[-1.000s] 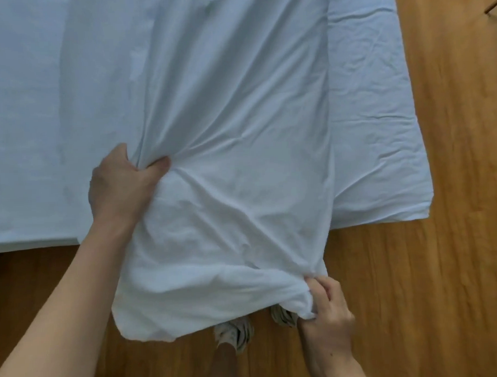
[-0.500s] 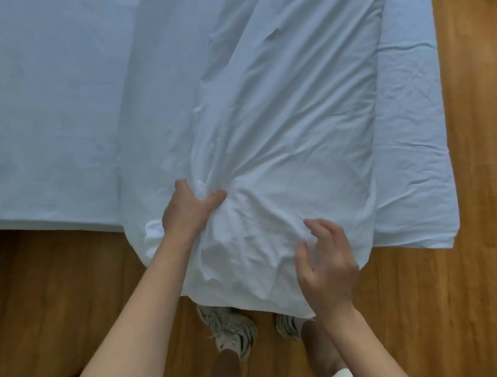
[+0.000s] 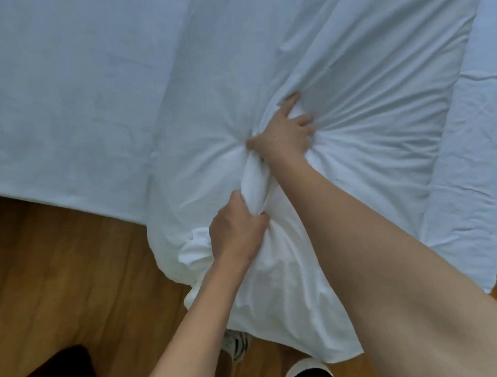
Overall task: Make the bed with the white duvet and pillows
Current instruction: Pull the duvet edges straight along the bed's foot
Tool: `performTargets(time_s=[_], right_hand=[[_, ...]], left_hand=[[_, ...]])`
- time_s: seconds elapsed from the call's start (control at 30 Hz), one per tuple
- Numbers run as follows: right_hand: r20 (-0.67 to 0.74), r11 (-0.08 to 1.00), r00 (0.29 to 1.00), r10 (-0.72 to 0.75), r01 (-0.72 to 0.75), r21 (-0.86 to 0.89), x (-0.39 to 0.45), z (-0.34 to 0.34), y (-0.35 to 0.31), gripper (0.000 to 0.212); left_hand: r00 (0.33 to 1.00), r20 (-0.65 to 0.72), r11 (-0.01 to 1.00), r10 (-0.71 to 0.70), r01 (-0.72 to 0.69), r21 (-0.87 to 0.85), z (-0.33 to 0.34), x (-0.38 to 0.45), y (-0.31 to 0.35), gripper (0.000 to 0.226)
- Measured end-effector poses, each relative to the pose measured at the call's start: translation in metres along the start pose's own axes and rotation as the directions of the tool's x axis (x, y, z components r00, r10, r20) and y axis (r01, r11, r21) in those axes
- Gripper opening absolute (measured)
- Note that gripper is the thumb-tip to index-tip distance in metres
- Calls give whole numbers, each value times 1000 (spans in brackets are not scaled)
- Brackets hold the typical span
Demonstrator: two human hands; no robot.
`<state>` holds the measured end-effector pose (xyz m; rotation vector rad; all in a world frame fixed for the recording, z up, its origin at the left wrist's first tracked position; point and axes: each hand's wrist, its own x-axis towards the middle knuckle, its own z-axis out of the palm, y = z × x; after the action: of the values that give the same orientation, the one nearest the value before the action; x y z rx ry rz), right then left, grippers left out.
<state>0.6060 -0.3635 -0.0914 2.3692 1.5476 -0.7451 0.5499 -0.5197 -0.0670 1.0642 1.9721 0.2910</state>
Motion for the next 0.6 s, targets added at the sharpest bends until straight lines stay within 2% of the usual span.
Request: performTargets(time_s=[0.07,0.1,0.17,0.23,0.33,0.47,0.53,0.6], right_hand=[[-44,997,998,-45,42,-58,7,2,12,118],[-87,998,995,-56,53,-33,12,0,20,111],[-178,991,984,-2,26,134,20,-14,33,95],[-205,967,978,35,18,253,23,-30,41,78],[-208,907,978,-25,110,406,8,-53,37,49],[-335,728,940,-63,273,629,-29,-106,-3,39],[-410,623,905,-115,387,680,-48,-127,-36,32],[-431,601,876,-217,468,648,-64,-131,-75,24]], left_hand=[[999,-35,999,33,-31,34,3,-1,5,24],[998,-40,998,48,-47,46,3,-1,6,25],[997,-25,996,78,-77,36,-1,-1,6,27],[994,-3,994,109,-109,-20,-7,-4,6,29],[987,7,974,159,-155,-164,-25,-16,5,24],[964,-100,884,248,-268,-383,-81,-38,9,22],[957,-150,814,250,-291,-502,-117,-46,7,29],[971,-148,726,188,-239,-645,-146,-50,-4,32]])
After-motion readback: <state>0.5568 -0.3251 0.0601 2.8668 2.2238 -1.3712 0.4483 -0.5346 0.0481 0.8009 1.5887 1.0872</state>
